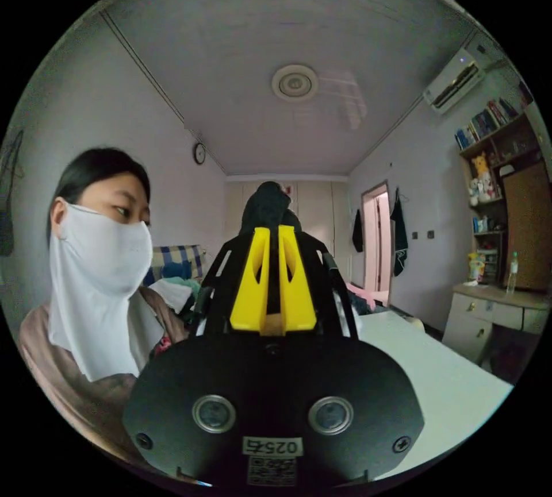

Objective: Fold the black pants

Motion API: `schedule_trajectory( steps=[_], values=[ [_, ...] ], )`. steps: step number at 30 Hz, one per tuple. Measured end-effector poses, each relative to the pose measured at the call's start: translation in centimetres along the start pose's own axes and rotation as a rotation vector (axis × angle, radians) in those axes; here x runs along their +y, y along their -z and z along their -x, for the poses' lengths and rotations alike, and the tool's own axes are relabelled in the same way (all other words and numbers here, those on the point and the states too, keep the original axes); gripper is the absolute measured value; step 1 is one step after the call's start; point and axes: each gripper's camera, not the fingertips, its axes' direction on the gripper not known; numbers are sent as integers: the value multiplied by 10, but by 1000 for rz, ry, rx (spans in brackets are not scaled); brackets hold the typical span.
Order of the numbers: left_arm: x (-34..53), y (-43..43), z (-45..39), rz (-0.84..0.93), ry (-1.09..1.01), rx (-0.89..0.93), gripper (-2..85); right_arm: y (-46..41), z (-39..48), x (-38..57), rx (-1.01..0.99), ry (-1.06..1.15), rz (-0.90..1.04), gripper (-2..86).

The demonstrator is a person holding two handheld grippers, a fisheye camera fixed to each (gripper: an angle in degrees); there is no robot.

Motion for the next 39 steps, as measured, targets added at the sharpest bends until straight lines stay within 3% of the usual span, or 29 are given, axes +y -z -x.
schedule_trajectory(
  steps=[5,10,14,22,25,28,32,36,39],
  values=[
    [28,-57,54,88,86,231,106,37,-9,16,-147,-42,55,-4],
    [74,-115,33,197,65,327,115,81,-17,50,-33,-150,-30,-4],
    [105,-87,4,81,98,140,138,119,-16,56,101,-197,-57,-4],
    [128,-151,-52,255,-84,-424,103,119,-17,60,68,-231,-97,-2],
    [133,-150,-34,177,-14,-394,13,124,-13,63,66,-247,-110,2],
    [131,-145,-20,127,7,-409,-7,140,-5,70,115,-244,-78,15],
    [121,-157,-13,125,-92,-525,-11,162,35,104,400,-270,68,72],
    [121,-185,-3,135,-135,-529,-11,172,120,162,603,-336,21,175],
    [121,-209,4,169,-144,-550,-10,158,192,186,793,-319,-13,196]
  ],
)
